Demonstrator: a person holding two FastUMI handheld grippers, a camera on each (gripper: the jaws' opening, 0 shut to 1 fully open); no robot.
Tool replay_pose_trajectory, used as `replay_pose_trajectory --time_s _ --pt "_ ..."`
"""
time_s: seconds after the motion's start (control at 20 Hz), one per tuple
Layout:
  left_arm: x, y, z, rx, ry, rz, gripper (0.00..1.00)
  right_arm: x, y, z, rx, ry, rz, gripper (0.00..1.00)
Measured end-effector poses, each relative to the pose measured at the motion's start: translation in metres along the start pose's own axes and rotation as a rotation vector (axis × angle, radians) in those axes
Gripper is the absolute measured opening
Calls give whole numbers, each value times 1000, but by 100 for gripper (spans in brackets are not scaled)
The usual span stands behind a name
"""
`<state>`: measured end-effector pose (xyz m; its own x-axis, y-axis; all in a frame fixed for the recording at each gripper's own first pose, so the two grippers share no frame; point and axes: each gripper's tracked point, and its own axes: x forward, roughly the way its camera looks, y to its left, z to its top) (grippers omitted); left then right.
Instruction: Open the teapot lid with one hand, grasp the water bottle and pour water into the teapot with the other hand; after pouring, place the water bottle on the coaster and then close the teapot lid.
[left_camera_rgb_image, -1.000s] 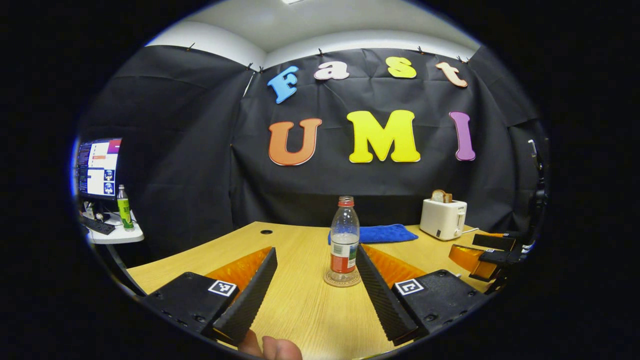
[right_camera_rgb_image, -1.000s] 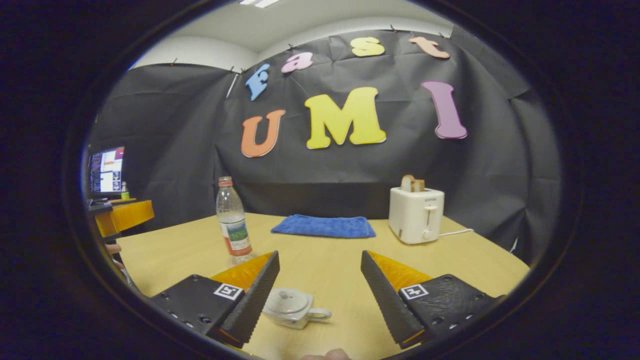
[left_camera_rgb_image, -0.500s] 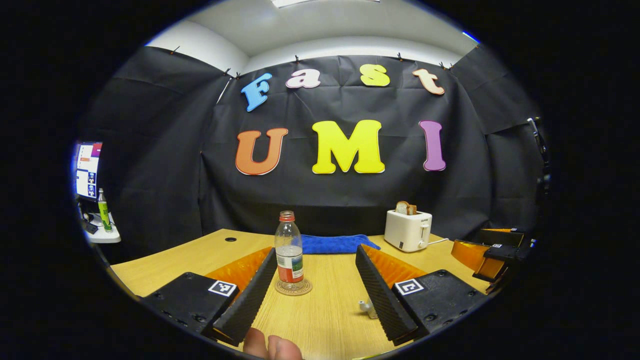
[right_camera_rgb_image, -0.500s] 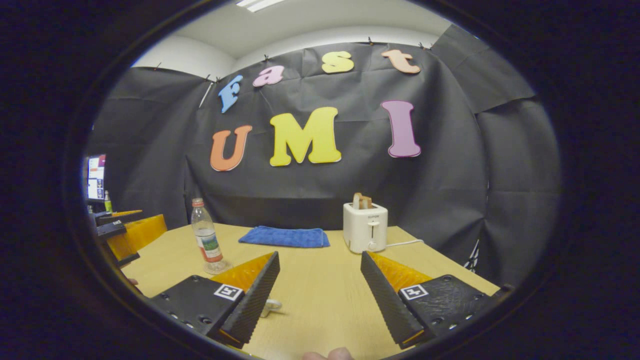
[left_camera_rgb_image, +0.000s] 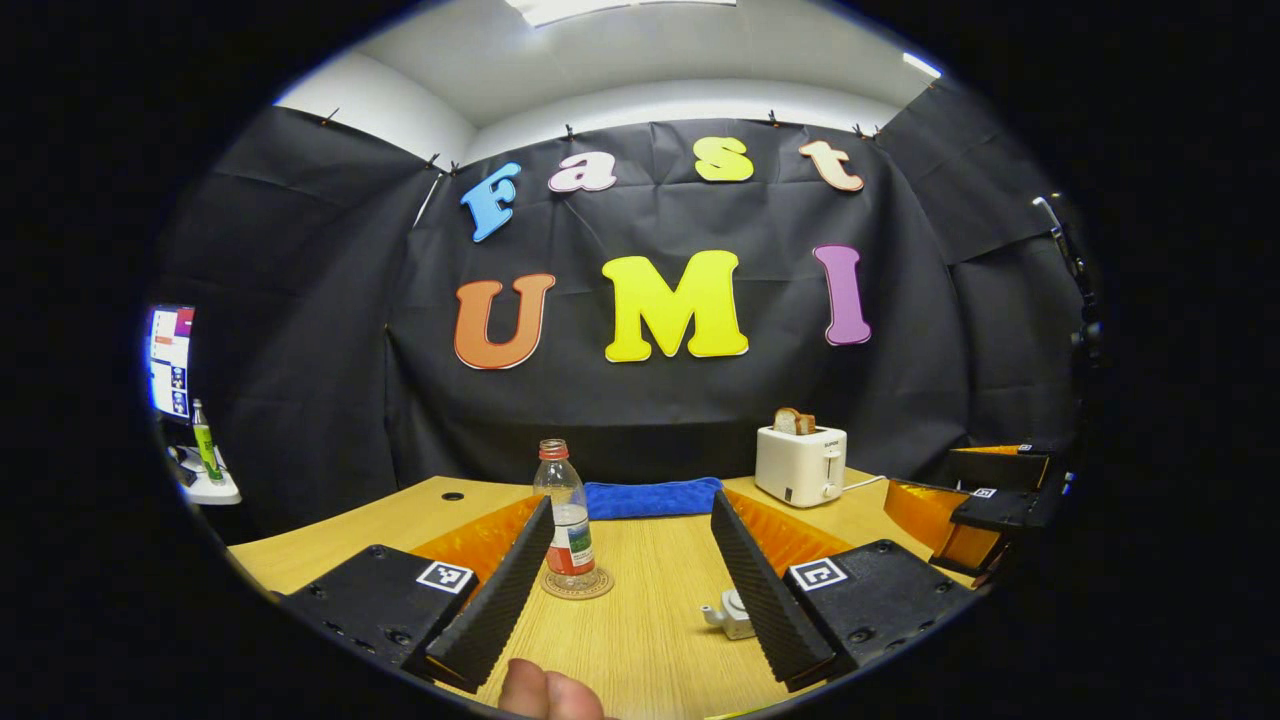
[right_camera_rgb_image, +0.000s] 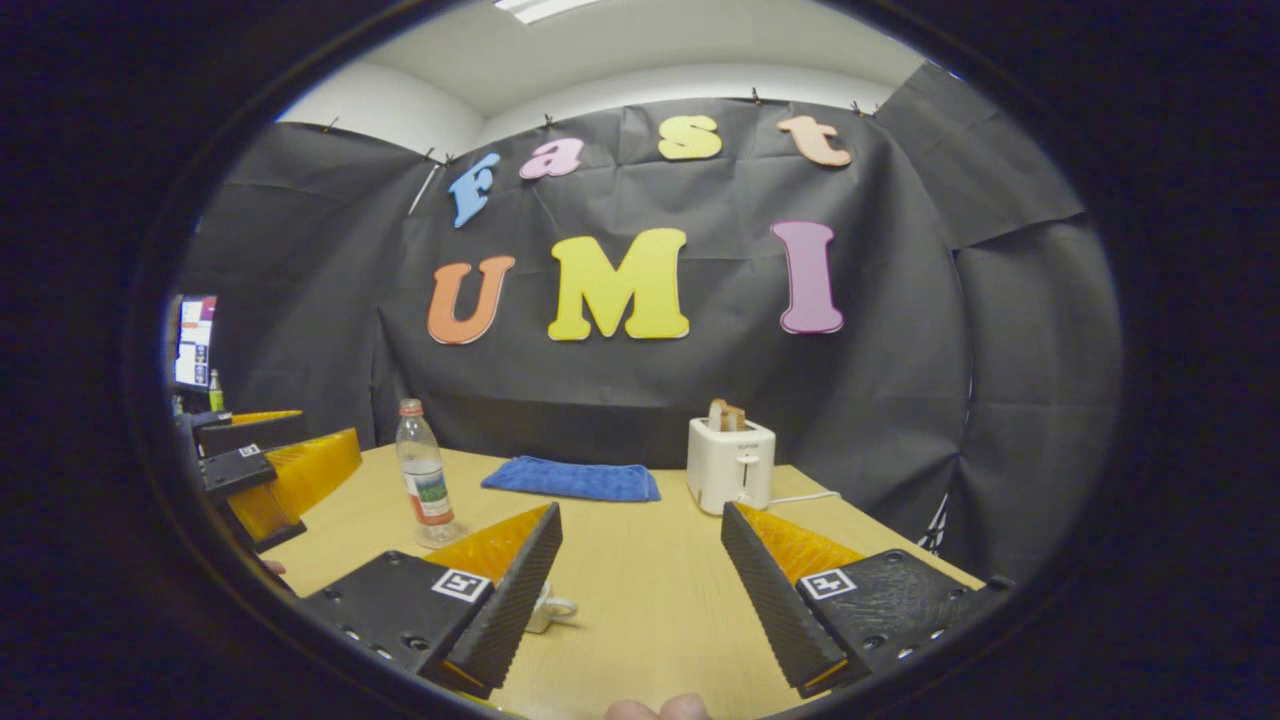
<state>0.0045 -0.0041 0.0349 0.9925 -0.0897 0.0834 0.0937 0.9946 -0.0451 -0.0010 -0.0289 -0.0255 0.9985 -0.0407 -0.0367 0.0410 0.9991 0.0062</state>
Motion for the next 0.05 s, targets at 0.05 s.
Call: replay_pose_trajectory --time_s 0.05 --pt "-1 -1 1 -6 2 -7 98 -1 2 3 -2 -9 -2 94"
